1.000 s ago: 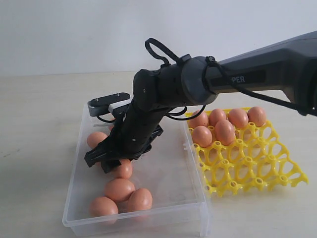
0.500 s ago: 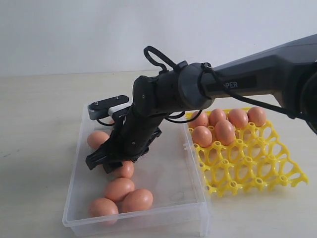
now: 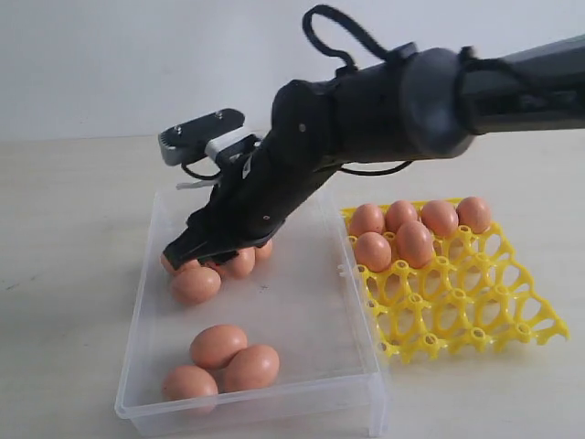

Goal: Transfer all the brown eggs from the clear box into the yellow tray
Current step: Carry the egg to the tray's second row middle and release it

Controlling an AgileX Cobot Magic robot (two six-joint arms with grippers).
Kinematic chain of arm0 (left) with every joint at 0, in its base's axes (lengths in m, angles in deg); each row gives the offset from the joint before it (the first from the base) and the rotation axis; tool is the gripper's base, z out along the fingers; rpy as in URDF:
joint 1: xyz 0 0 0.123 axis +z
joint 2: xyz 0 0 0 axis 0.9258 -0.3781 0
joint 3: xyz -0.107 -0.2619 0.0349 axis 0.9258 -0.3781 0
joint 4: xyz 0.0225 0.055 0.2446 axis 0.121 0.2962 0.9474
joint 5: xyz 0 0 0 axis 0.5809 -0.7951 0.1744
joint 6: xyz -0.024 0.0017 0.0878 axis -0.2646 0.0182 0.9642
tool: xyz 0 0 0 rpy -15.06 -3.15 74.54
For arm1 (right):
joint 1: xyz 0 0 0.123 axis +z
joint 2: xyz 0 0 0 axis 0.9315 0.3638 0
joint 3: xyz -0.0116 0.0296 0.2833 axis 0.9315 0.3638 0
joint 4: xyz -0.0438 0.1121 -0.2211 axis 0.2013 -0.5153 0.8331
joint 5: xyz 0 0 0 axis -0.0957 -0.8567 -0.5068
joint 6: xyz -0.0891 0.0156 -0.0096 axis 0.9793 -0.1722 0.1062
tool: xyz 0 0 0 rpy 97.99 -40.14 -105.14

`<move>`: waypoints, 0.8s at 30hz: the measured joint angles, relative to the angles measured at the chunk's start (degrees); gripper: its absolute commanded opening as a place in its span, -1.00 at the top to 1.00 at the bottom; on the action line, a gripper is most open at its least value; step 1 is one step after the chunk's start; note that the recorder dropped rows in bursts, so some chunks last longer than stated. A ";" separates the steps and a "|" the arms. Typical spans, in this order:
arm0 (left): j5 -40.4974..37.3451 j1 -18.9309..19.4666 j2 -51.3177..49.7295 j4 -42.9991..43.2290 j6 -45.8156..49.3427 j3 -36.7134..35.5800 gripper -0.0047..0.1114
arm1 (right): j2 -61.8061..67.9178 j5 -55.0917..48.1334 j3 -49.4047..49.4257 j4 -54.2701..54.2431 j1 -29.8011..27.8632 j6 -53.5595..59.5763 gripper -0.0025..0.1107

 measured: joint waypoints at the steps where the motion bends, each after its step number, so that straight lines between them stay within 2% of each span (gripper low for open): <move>1: 0.00 0.00 0.00 0.00 0.00 0.00 0.92 | -2.09 2.14 2.21 0.25 -0.11 0.00 0.96; 5: 0.00 0.00 0.00 0.00 0.00 0.00 0.92 | -10.55 12.82 12.56 0.65 -0.76 -1.67 0.96; 6: 0.00 0.00 0.00 0.00 0.00 0.00 0.92 | -15.27 20.38 19.25 0.78 -1.88 -3.39 0.96; 7: 0.00 0.00 0.00 0.00 0.00 0.00 0.92 | -17.15 24.25 21.95 0.78 -2.52 -3.86 0.96; 8: 0.00 0.00 0.00 0.00 0.00 0.00 0.92 | -21.47 31.23 28.27 0.78 -4.51 -4.49 0.96; 12: 0.00 0.00 0.00 0.00 0.00 0.00 0.92 | -27.67 43.08 40.34 -1.58 -11.95 -3.37 0.96; 18: 0.00 0.00 0.00 0.00 0.00 0.00 0.92 | -27.98 45.97 42.90 -1.81 -17.80 -0.11 0.96; 24: 0.00 0.00 0.00 0.00 0.00 0.00 0.92 | -24.52 46.10 42.90 -1.55 -24.08 -4.09 0.96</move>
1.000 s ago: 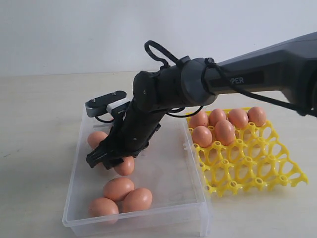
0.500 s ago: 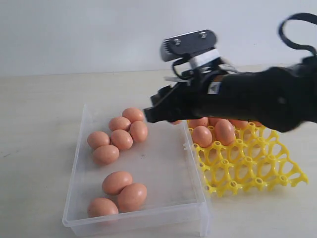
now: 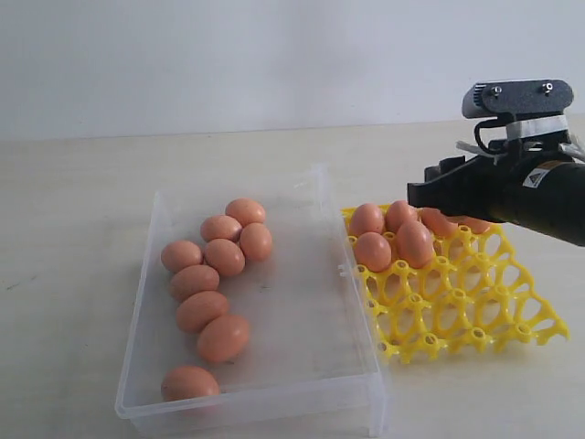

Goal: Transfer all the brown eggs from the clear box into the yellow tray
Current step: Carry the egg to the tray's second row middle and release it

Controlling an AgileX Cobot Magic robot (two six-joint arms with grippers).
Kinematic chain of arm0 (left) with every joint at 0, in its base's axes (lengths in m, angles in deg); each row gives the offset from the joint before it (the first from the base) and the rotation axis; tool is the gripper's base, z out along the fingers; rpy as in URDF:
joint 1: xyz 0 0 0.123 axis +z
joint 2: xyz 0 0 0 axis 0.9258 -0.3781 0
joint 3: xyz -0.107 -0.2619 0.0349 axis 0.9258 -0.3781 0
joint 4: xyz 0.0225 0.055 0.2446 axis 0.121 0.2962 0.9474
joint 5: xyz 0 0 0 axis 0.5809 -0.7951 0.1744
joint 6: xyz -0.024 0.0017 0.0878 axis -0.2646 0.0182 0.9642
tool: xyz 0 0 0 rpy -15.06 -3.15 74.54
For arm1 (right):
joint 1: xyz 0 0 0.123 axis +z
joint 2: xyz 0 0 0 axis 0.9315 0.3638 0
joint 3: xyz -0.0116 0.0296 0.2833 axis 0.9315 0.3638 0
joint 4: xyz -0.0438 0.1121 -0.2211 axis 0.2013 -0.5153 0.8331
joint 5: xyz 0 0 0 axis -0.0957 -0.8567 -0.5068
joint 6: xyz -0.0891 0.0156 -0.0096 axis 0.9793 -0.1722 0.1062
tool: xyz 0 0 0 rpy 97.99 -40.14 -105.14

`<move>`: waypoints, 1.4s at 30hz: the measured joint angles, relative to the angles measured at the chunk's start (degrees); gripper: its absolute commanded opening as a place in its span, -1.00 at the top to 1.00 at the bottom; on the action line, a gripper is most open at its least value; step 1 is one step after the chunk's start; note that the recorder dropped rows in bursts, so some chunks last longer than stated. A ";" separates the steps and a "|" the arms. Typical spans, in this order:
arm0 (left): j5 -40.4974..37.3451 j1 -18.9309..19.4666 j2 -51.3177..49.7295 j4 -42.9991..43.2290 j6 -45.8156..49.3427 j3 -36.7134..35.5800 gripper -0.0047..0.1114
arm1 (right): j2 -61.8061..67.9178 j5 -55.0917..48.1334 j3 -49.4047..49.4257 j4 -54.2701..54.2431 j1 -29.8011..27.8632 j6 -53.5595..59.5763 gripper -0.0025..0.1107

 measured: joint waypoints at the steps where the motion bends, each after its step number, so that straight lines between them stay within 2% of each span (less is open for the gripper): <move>1: 0.00 0.00 0.00 0.00 0.00 0.00 0.92 | 0.65 0.00 0.00 0.00 -0.42 -0.23 0.96; 12: 0.00 0.00 0.00 0.00 0.00 0.00 0.92 | 7.15 0.20 0.00 1.70 -3.58 -4.31 0.96; 31: 0.00 0.00 0.00 0.00 0.00 0.00 0.92 | 11.54 1.38 -2.36 2.30 -3.67 -4.80 0.94; 35: 0.00 0.00 0.00 0.00 0.00 0.00 0.92 | 11.54 1.74 -2.45 2.91 -4.02 -4.80 0.76; 42: 0.00 0.00 0.00 0.00 0.00 0.00 0.92 | 11.54 1.93 -2.45 3.16 -4.80 -4.80 0.22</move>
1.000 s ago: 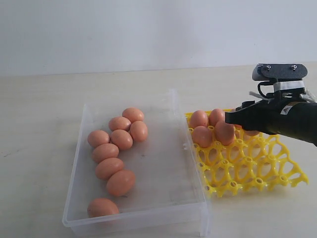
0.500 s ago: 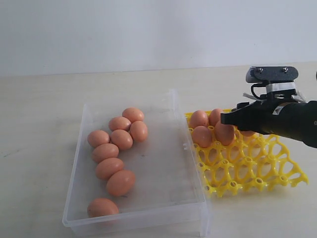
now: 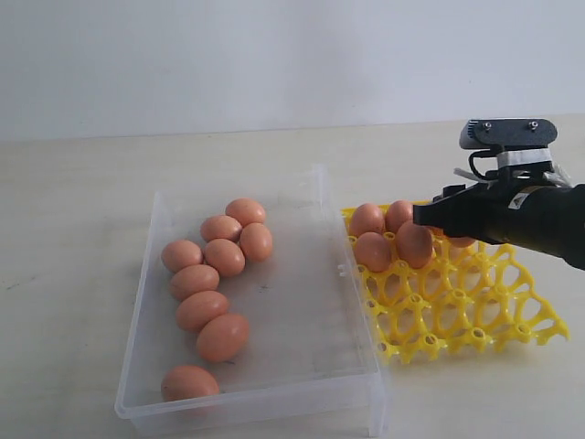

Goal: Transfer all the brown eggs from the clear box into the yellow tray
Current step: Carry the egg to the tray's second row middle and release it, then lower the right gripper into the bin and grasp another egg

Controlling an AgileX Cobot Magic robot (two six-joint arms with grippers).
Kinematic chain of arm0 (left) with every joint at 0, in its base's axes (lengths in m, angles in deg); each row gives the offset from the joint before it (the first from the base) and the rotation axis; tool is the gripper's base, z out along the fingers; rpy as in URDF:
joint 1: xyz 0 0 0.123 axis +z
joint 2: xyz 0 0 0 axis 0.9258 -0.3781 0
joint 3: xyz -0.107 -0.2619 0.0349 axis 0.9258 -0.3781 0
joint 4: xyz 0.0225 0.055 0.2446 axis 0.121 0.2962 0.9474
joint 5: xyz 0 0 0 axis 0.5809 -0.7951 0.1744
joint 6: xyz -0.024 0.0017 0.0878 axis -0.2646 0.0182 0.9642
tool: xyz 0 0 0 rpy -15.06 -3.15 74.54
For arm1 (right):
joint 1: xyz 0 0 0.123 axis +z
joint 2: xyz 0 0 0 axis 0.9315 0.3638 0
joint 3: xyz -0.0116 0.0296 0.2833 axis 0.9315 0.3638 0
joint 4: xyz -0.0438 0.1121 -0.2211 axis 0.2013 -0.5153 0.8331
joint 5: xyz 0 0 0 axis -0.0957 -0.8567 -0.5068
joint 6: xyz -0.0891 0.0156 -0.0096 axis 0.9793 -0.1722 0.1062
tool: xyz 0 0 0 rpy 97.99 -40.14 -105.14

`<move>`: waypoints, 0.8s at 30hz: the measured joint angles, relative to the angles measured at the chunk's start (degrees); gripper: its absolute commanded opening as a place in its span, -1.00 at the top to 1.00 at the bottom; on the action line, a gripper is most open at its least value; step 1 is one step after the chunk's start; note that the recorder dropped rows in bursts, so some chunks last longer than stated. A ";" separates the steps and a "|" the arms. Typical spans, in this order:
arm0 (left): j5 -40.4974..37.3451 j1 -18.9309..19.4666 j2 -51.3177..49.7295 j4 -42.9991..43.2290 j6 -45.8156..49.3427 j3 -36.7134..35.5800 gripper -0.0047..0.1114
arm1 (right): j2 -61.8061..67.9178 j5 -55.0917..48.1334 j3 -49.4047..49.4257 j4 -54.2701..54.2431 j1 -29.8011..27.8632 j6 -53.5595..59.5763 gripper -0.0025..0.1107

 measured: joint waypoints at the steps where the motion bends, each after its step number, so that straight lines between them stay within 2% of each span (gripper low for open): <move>1: 0.00 0.00 0.00 0.00 0.00 0.00 0.92 | 0.00 0.10 0.00 0.11 0.00 -0.11 0.17; 5: 0.00 0.00 0.00 0.00 0.00 0.00 0.92 | 0.00 0.14 0.00 0.11 -0.14 -0.11 0.02; 13: 0.00 0.00 0.00 0.00 0.00 0.00 0.92 | 0.00 0.57 0.00 0.11 -0.14 -0.11 -0.07; 21: 0.00 0.00 0.00 0.00 0.00 0.00 0.92 | 0.00 0.54 0.00 0.22 -0.14 -0.11 -0.07; 24: 0.00 0.00 0.00 0.00 0.00 0.00 0.92 | -1.09 -1.30 -0.13 0.22 -0.14 -0.90 0.06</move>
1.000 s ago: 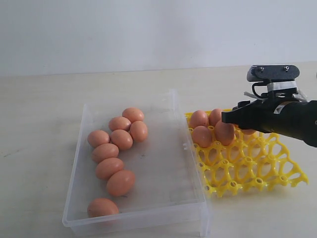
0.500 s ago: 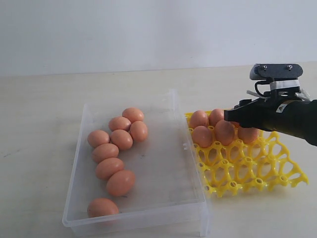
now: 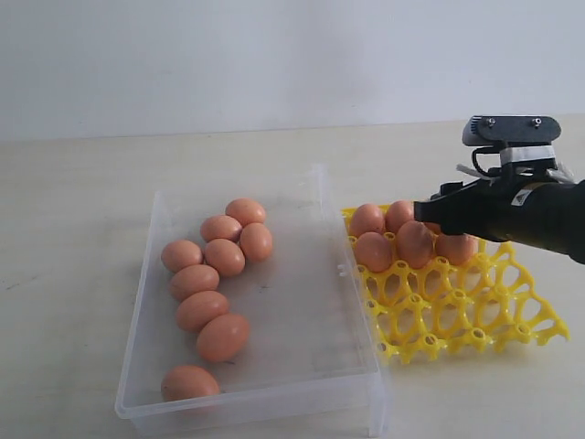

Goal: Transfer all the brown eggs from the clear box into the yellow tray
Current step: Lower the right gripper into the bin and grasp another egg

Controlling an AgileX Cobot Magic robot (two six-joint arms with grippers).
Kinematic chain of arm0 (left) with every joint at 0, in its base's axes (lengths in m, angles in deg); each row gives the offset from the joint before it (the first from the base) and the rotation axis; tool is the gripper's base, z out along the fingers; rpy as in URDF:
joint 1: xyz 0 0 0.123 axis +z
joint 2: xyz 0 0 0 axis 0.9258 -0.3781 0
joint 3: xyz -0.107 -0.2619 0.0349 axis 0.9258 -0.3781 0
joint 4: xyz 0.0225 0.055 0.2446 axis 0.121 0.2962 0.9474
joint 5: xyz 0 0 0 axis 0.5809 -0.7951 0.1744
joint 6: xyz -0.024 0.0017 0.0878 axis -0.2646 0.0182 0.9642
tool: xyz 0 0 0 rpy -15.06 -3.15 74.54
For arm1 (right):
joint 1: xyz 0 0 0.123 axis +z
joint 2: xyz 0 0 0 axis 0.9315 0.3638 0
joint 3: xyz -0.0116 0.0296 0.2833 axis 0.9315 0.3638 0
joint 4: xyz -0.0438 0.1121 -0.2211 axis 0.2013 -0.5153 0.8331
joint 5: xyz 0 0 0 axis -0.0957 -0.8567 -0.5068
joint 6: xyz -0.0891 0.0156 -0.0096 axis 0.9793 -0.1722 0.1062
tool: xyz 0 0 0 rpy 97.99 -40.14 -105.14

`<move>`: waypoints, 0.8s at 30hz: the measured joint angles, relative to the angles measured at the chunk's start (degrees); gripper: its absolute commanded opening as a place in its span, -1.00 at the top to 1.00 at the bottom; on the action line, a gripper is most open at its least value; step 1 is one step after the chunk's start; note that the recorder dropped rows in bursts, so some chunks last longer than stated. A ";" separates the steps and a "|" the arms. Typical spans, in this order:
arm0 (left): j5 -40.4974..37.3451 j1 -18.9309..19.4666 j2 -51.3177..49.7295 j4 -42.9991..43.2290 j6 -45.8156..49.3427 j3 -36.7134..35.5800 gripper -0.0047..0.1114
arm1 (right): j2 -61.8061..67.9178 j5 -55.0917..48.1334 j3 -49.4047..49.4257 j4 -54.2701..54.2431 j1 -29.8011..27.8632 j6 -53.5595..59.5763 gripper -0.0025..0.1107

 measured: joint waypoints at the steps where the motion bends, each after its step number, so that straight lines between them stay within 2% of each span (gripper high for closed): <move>1: 0.00 0.00 0.00 0.00 0.00 0.00 0.92 | -0.62 -1.61 -0.36 0.12 0.00 -0.46 0.17; 6: 0.00 0.00 0.00 0.00 0.00 0.00 0.92 | -2.91 -17.81 -6.02 1.74 2.93 -2.07 0.83; 8: 0.00 0.00 0.00 0.00 0.00 0.00 0.92 | -3.32 -25.66 -9.88 2.31 5.73 -1.14 0.96; 13: 0.00 0.00 0.00 0.00 0.00 0.00 0.92 | -3.42 -38.21 -19.06 2.42 13.49 0.71 0.83; 16: 0.00 0.00 0.00 0.00 0.00 0.00 0.92 | -2.83 -40.81 -23.37 -0.27 17.20 0.94 0.69; 18: 0.00 0.00 0.00 0.00 0.00 0.00 0.92 | -1.44 -41.17 -25.96 -3.05 18.73 1.05 0.56; 24: 0.00 0.00 0.00 0.00 0.00 0.00 0.92 | 6.19 -42.58 -29.70 -10.64 19.91 1.16 0.00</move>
